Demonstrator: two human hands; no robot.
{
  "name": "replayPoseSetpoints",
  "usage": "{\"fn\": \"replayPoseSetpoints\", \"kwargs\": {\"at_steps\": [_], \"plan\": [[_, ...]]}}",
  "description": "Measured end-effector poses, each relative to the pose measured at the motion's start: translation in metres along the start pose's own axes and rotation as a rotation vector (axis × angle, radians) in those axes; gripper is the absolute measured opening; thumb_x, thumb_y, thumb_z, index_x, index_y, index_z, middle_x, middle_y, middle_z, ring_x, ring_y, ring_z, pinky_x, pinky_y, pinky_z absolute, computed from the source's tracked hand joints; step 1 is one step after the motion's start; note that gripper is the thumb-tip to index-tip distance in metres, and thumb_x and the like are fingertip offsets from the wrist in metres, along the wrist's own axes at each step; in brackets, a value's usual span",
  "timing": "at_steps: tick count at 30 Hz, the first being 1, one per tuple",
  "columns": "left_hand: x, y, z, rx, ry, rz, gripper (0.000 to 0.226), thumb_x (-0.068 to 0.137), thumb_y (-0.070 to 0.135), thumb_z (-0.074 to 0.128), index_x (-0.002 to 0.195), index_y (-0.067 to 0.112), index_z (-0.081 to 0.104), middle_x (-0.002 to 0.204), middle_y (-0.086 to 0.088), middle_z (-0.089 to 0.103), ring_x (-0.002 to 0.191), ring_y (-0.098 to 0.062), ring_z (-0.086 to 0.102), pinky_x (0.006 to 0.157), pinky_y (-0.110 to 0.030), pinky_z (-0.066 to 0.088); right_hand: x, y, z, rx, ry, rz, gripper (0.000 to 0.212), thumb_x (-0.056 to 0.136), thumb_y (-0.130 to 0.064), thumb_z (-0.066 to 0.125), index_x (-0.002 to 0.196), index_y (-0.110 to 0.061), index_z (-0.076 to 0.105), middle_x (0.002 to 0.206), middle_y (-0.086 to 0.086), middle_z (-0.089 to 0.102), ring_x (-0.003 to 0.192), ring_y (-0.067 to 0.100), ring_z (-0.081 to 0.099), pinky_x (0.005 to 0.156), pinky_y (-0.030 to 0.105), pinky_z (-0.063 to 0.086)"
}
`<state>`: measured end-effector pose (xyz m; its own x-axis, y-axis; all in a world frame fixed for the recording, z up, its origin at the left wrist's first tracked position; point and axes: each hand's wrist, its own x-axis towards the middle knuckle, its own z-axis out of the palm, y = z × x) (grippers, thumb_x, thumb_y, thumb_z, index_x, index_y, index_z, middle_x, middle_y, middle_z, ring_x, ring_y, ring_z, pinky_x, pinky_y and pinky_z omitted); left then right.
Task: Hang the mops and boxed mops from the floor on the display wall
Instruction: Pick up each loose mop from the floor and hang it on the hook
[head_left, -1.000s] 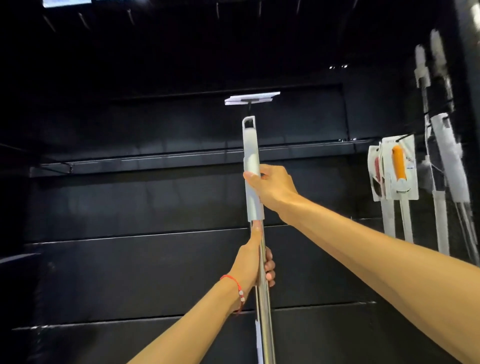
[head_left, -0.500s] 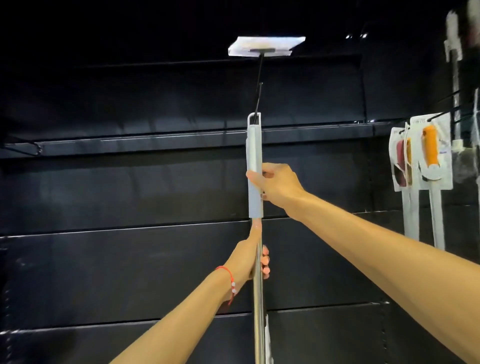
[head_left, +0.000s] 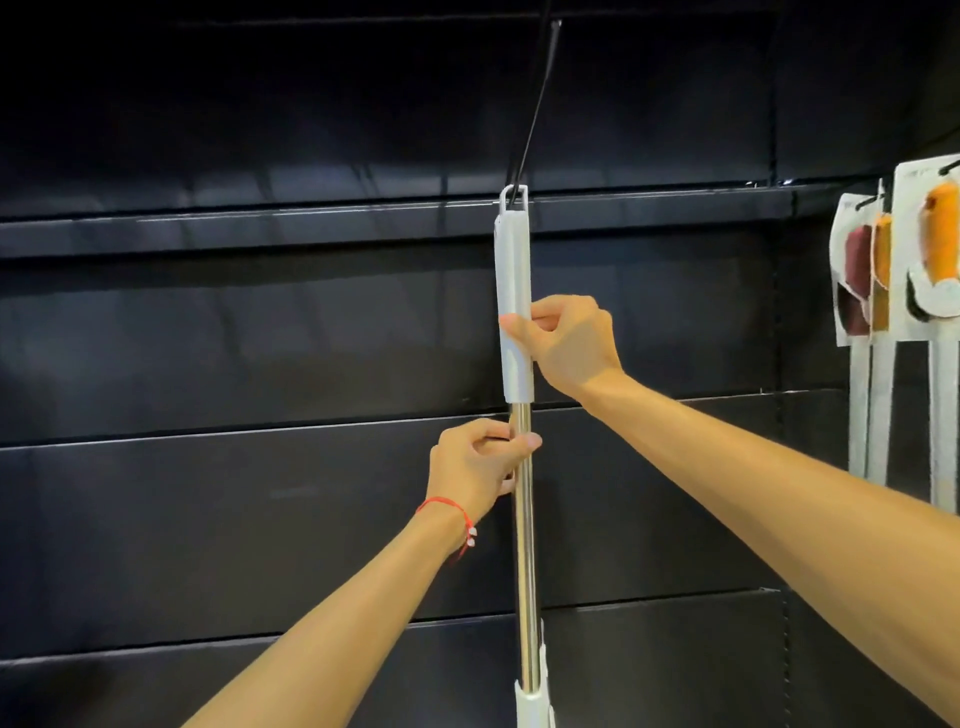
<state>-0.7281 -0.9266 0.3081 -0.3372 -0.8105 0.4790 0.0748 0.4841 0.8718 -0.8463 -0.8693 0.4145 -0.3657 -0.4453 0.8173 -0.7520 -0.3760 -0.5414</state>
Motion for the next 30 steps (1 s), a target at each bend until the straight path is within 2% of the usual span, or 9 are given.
{"fn": "replayPoseSetpoints", "kwargs": {"at_steps": [3, 7, 10, 14, 16, 19, 22, 27, 30], "plan": [[0.009, -0.002, 0.002, 0.033, 0.017, 0.018, 0.013, 0.086, 0.025, 0.083, 0.095, 0.017, 0.079, 0.089, -0.006, 0.079, 0.088, -0.019, 0.077, 0.077, -0.033, 0.065, 0.008, 0.012, 0.008, 0.02, -0.006, -0.008, 0.036, 0.092, -0.037, 0.077, 0.087, -0.001, 0.077, 0.082, 0.01, 0.075, 0.068, 0.012, 0.065, 0.052, 0.008, 0.046], [0.016, -0.009, 0.005, 0.077, 0.046, 0.054, 0.022, 0.085, 0.027, 0.084, 0.102, 0.013, 0.081, 0.087, -0.004, 0.08, 0.085, -0.017, 0.078, 0.072, -0.031, 0.066, 0.017, 0.025, 0.014, 0.019, -0.018, -0.011, 0.039, 0.09, -0.04, 0.078, 0.087, -0.002, 0.076, 0.082, 0.01, 0.075, 0.074, 0.019, 0.069, 0.057, 0.017, 0.05], [0.018, -0.014, 0.005, 0.085, 0.064, 0.07, 0.018, 0.086, 0.029, 0.083, 0.1, 0.019, 0.08, 0.084, 0.0, 0.081, 0.083, -0.017, 0.078, 0.073, -0.032, 0.066, 0.017, 0.031, 0.019, 0.035, 0.026, -0.039, 0.038, 0.089, -0.041, 0.079, 0.087, -0.004, 0.075, 0.079, 0.008, 0.073, 0.072, 0.019, 0.068, 0.061, 0.022, 0.053], [0.013, -0.013, 0.006, 0.131, 0.094, 0.104, 0.009, 0.087, 0.034, 0.081, 0.087, 0.037, 0.073, 0.077, 0.007, 0.079, 0.079, -0.018, 0.077, 0.066, -0.026, 0.064, 0.001, 0.036, 0.02, 0.034, 0.037, -0.069, 0.027, 0.093, -0.034, 0.076, 0.097, -0.008, 0.072, 0.079, 0.005, 0.07, 0.073, 0.015, 0.066, 0.068, 0.02, 0.052], [0.011, -0.013, 0.005, 0.173, 0.096, 0.115, 0.007, 0.089, 0.037, 0.079, 0.09, 0.038, 0.072, 0.078, 0.01, 0.078, 0.079, -0.018, 0.076, 0.068, -0.028, 0.064, -0.012, 0.039, 0.018, -0.018, 0.008, -0.059, 0.02, 0.096, -0.028, 0.073, 0.106, -0.012, 0.07, 0.087, 0.003, 0.068, 0.076, 0.012, 0.063, 0.07, 0.017, 0.05], [0.006, -0.018, 0.002, 0.279, 0.057, 0.119, 0.017, 0.093, 0.041, 0.072, 0.106, 0.031, 0.074, 0.087, 0.012, 0.076, 0.082, -0.01, 0.073, 0.083, -0.039, 0.064, -0.038, 0.045, 0.007, -0.185, -0.07, 0.005, 0.019, 0.098, -0.024, 0.07, 0.116, -0.018, 0.068, 0.099, -0.003, 0.065, 0.081, 0.01, 0.061, 0.077, 0.019, 0.054], [-0.01, -0.029, -0.005, 0.479, 0.022, 0.144, 0.022, 0.097, 0.042, 0.066, 0.116, 0.032, 0.069, 0.103, 0.015, 0.073, 0.089, -0.005, 0.069, 0.089, -0.038, 0.061, -0.073, 0.047, -0.012, -0.323, -0.173, -0.014, 0.022, 0.101, -0.025, 0.065, 0.122, -0.021, 0.066, 0.109, -0.006, 0.064, 0.093, 0.011, 0.063, 0.087, 0.027, 0.058], [-0.062, -0.052, -0.018, 0.819, -0.039, 0.153, 0.039, 0.102, 0.047, 0.055, 0.139, 0.032, 0.051, 0.132, 0.013, 0.064, 0.112, -0.013, 0.066, 0.093, -0.036, 0.053, -0.138, 0.045, -0.032, -0.624, -0.452, -0.17, 0.026, 0.103, -0.023, 0.06, 0.127, -0.019, 0.067, 0.121, -0.003, 0.064, 0.108, 0.014, 0.063, 0.088, 0.027, 0.055], [-0.097, -0.058, -0.03, 1.028, -0.126, 0.154, 0.044, 0.103, 0.043, 0.053, 0.144, 0.03, 0.048, 0.139, 0.007, 0.06, 0.117, -0.017, 0.065, 0.094, -0.038, 0.055, -0.18, 0.042, -0.038, -0.732, -0.586, -0.233, 0.023, 0.102, -0.028, 0.057, 0.12, -0.017, 0.067, 0.117, -0.001, 0.064, 0.104, 0.018, 0.061, 0.086, 0.037, 0.058]]}}
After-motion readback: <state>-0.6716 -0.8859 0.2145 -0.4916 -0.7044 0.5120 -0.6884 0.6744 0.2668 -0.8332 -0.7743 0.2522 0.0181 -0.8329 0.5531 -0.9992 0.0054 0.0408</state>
